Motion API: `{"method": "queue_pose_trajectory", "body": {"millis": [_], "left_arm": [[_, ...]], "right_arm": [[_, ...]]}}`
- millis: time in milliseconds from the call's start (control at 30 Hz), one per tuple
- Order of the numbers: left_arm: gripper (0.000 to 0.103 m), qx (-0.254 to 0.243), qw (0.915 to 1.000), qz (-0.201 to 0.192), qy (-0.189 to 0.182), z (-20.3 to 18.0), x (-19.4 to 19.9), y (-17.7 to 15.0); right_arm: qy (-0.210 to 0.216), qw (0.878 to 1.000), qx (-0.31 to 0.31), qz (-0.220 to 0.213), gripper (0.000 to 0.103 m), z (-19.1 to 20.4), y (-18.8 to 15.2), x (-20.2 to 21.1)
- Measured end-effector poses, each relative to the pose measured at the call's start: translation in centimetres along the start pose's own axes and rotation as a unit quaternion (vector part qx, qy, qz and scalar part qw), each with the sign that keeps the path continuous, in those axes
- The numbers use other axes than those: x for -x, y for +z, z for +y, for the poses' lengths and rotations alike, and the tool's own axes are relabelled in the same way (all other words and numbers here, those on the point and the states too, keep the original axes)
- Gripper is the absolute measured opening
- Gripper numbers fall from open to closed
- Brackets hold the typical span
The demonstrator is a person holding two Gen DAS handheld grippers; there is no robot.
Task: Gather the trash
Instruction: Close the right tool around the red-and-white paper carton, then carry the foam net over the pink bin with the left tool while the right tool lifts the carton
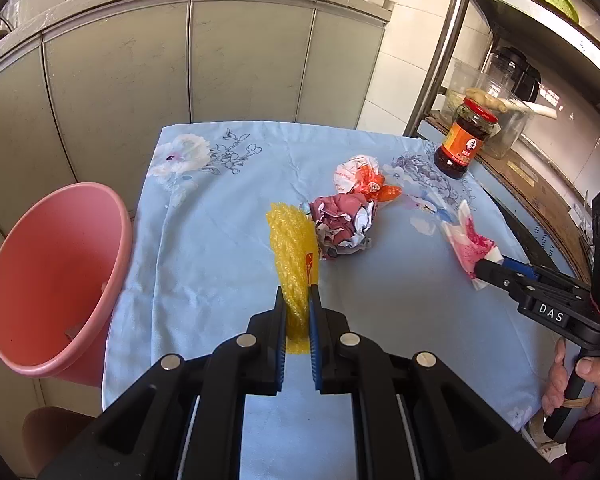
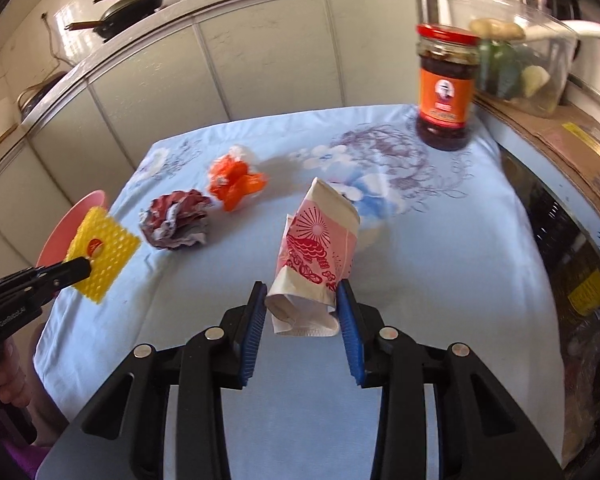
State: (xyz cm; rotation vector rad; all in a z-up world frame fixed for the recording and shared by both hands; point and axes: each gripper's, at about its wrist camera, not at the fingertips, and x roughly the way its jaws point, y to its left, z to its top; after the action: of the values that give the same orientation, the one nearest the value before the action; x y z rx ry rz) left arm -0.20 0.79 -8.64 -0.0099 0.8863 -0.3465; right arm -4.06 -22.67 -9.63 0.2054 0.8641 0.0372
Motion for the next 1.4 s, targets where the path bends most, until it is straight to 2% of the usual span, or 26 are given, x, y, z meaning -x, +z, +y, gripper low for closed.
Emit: {"method": "queue_pose_trajectory", "body": {"millis": [133,367,567,1033,1400], "left_arm": [[0.009,0.003,0.9999,0.009,0.01,0.2,-0.5,-0.1],[0.009,0.013,0.9994,0.024,0.02,0.7,-1.2,-0.5],[0.009,0.015,0.9993,0.025,0.024,0.7,-1.3,-0.6],[0.009,0.025,0.9987,-0.028,0.036,1.8,1.0,0.1],[0.009,0.06,0.9921,-0.077,0.079,5.8,3.5,0.8]], "right_arm": [[-0.013,1.0,-0.007,0.014,0.037,-0.6,-0.4,-0.5],[-0.039,0.999,0.017,0.01,0.037,0.4,-0.5,-0.8],[-0.038,0.999,0.016,0.011,0.037,0.3,-0.5,-0.7],[-0.03,0.999,0.041,-0.013,0.037,2.4,0.7,0.8],[0.03,0.99,0.124,-0.054,0.037,9.7,3.7,2.1]]}}
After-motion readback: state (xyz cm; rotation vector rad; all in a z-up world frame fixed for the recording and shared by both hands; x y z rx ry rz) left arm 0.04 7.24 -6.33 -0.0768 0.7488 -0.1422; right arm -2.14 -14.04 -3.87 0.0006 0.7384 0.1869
